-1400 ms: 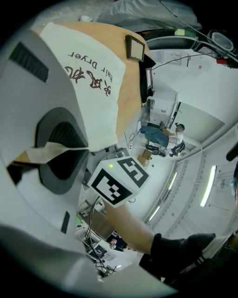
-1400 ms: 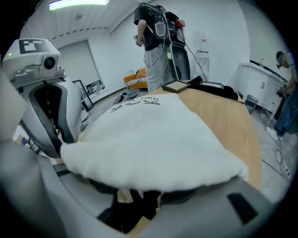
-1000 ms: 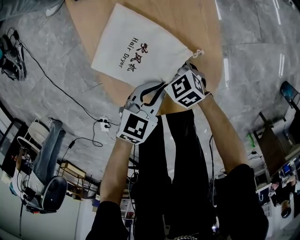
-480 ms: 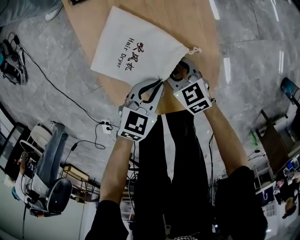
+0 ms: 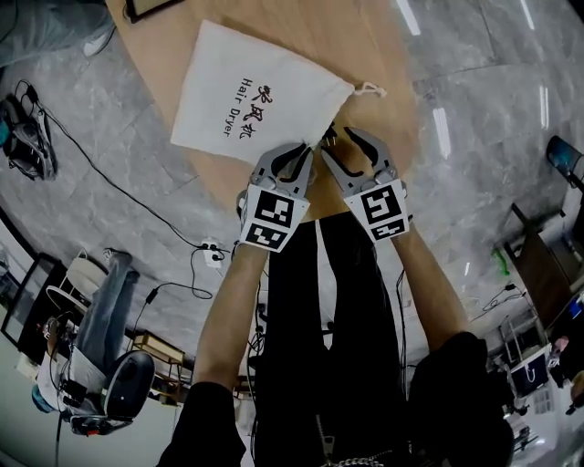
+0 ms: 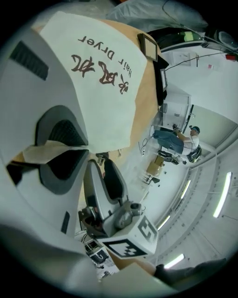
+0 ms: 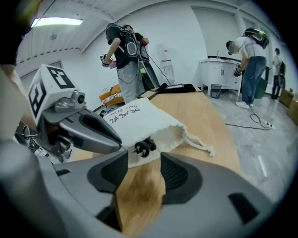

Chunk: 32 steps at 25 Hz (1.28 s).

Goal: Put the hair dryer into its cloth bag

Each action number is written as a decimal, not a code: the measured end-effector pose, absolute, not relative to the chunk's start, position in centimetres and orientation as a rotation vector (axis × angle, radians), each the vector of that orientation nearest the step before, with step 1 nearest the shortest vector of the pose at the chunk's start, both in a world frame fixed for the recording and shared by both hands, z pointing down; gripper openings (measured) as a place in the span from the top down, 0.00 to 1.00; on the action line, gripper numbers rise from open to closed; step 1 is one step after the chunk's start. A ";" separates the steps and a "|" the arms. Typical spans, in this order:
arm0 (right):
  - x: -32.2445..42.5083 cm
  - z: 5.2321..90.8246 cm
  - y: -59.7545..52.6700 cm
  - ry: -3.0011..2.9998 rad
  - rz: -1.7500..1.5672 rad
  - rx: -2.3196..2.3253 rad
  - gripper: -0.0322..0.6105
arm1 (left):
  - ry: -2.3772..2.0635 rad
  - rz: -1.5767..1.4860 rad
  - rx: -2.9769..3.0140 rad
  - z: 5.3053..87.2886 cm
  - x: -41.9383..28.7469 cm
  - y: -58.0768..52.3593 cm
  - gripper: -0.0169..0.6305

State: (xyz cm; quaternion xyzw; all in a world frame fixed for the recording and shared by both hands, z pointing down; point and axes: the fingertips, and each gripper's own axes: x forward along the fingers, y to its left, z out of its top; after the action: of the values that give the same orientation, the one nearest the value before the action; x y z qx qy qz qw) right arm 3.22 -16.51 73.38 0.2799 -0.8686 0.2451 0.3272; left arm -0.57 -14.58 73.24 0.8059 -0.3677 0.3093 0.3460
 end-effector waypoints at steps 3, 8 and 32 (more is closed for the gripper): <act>4.6 72.9 -14.9 -2.240 0.649 0.756 0.62 | -0.906 0.860 2.091 74.0 -0.5 -14.2 0.93; 6.3 70.3 -12.7 -2.203 0.696 0.824 0.63 | -0.860 0.881 2.111 72.3 -0.9 -13.0 0.82; 4.6 41.3 -6.8 -2.181 0.821 1.278 0.93 | -1.239 0.574 2.300 39.8 -4.2 -9.2 0.95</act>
State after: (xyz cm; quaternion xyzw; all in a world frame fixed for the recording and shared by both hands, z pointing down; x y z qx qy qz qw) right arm 4.64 -6.76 41.35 0.4669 -0.7967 0.2997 0.2396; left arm -4.18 -9.15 39.83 0.8366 -0.4506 0.2088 0.2313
